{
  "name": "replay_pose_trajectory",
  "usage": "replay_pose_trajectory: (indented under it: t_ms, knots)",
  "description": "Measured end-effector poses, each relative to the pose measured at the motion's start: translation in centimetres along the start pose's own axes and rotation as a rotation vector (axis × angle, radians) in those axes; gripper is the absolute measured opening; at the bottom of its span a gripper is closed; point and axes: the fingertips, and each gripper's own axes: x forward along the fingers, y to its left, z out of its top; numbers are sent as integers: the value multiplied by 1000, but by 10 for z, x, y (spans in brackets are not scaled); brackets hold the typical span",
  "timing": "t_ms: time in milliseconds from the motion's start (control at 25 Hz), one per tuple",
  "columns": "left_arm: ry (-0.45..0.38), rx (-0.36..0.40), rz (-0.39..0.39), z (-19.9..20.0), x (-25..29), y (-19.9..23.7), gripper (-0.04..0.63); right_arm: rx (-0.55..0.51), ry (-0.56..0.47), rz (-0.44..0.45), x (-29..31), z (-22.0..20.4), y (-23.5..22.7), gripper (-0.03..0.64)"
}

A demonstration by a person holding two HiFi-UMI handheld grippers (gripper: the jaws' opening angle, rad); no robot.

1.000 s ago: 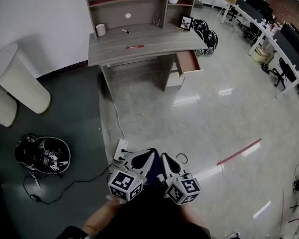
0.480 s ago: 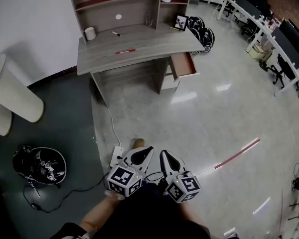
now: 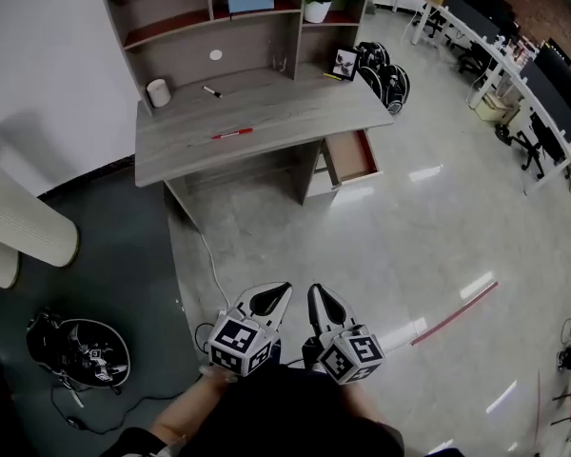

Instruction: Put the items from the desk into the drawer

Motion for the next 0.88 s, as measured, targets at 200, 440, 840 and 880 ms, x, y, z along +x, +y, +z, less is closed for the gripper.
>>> replay_pose_trajectory:
  t_ms: [200, 440, 840, 880]
  knots:
    - [-9, -4, -11, 23, 22, 41, 26, 2, -1, -27, 46, 10, -10, 9]
    - [-24, 5, -31, 47, 45, 83, 26, -16, -29, -51, 95, 27, -20, 9]
    - [-50, 22, -47, 88, 72, 140, 26, -20, -59, -77, 165, 48, -23, 9]
    - [-51, 15, -52, 88, 73, 142, 26, -26, -51, -85, 168, 46, -23, 9]
